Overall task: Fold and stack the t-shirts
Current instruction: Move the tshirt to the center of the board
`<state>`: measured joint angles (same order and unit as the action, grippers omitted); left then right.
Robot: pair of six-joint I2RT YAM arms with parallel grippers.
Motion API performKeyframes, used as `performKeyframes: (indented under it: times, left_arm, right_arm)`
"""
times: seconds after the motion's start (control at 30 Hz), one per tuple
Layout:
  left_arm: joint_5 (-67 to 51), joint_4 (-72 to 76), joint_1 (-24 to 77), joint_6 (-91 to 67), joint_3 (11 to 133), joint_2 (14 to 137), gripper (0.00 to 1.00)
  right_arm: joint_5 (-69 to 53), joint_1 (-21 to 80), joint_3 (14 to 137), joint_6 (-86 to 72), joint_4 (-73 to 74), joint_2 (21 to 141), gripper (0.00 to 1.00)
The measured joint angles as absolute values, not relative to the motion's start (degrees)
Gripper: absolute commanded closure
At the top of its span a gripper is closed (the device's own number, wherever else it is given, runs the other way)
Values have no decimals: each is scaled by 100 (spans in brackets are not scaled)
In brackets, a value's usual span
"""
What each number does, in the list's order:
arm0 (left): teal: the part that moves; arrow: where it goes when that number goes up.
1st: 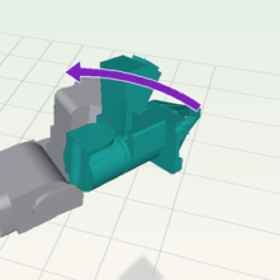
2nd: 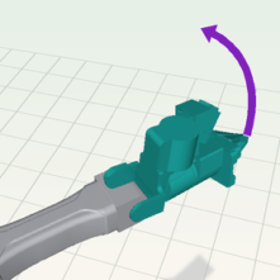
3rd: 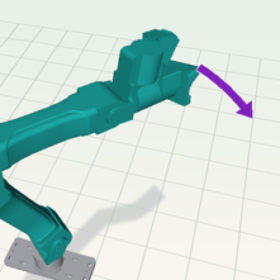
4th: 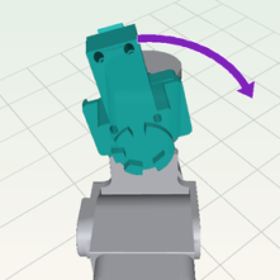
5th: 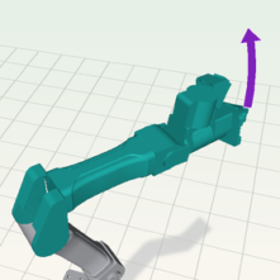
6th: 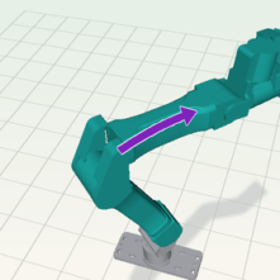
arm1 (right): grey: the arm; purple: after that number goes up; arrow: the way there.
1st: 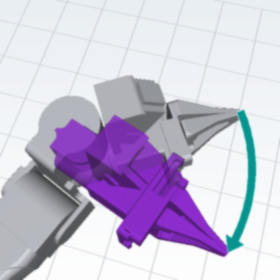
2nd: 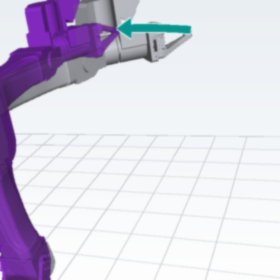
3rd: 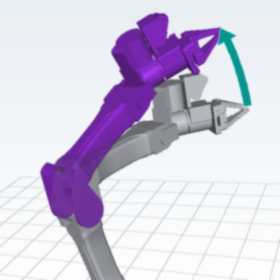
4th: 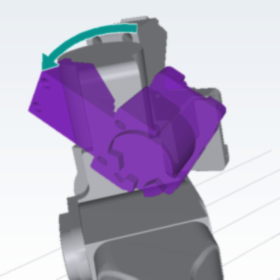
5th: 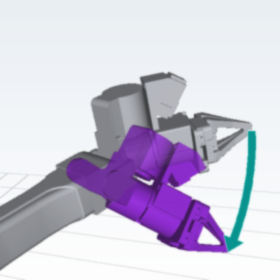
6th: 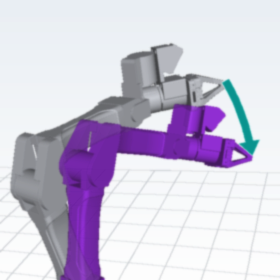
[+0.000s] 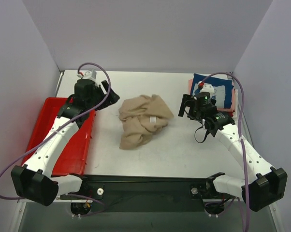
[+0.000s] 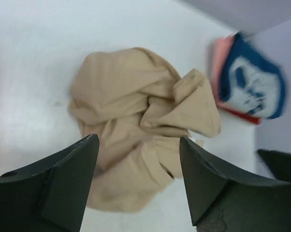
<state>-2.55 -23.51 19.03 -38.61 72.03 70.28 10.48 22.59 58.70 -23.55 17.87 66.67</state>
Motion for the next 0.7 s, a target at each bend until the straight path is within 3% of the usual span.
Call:
performKeyframes:
  times: [0.27, 0.7]
  left_arm:
    - [-379, -3562, 1905, -3229, 6031, 7913, 20]
    - [-1898, -3339, 1920, -2735, 5551, 9174, 20]
  right_arm:
    - [672, 2324, 5658, -2185, 1763, 6906, 3]
    - [-637, 2561, 6097, -2117, 1389, 9170, 13]
